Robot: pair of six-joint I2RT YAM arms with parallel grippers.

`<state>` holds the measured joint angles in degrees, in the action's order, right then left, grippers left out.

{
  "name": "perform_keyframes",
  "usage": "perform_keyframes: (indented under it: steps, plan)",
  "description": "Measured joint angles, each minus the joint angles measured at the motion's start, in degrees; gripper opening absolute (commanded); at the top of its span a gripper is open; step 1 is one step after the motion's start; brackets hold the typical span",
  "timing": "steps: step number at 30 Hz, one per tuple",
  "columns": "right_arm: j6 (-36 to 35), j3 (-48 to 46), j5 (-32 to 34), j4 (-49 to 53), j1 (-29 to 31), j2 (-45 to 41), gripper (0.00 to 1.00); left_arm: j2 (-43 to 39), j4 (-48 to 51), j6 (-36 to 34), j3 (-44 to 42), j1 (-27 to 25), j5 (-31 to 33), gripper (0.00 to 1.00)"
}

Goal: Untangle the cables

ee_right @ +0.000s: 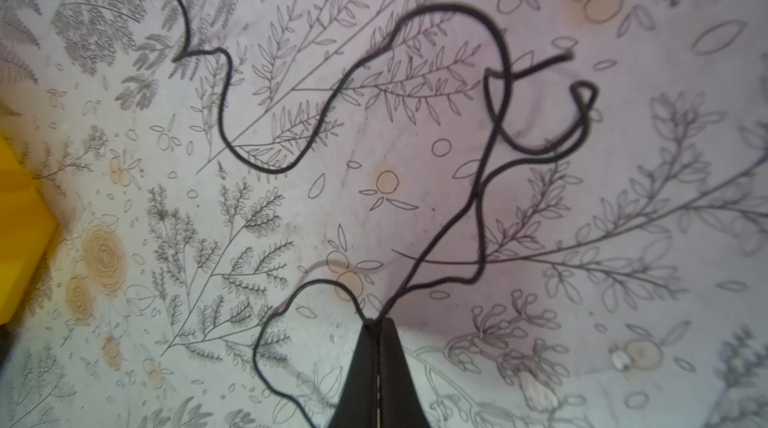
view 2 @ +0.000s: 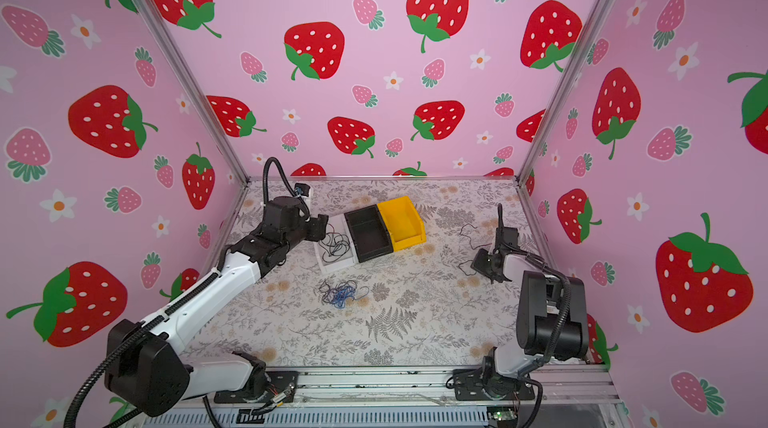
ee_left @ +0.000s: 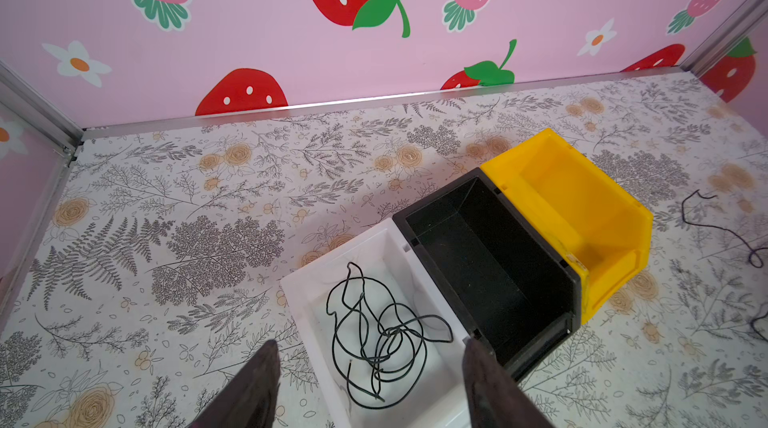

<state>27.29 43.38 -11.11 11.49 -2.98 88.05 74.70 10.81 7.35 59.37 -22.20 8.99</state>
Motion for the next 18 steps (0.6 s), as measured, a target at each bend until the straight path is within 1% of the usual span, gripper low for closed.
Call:
perform_keyframes:
  steps: [5, 9, 18]
  plan:
    - [-1.68, 5.90, 1.22, 2.78, 3.15, -4.87, 0.00, -1.88, 0.17, -0.02, 0.00, 0.00, 0.04, 0.70]
    - [-2.34, 13.20, 1.44, 3.41, 8.61, -6.73, 0.00, -3.45, 0.17, -0.11, 0.00, 0.00, 0.04, 0.70]
    - [-5.44, 32.85, 3.74, 5.73, 23.30, -4.92, 0.00, -5.11, 0.96, -1.29, 0.00, 0.00, 0.90, 0.70]
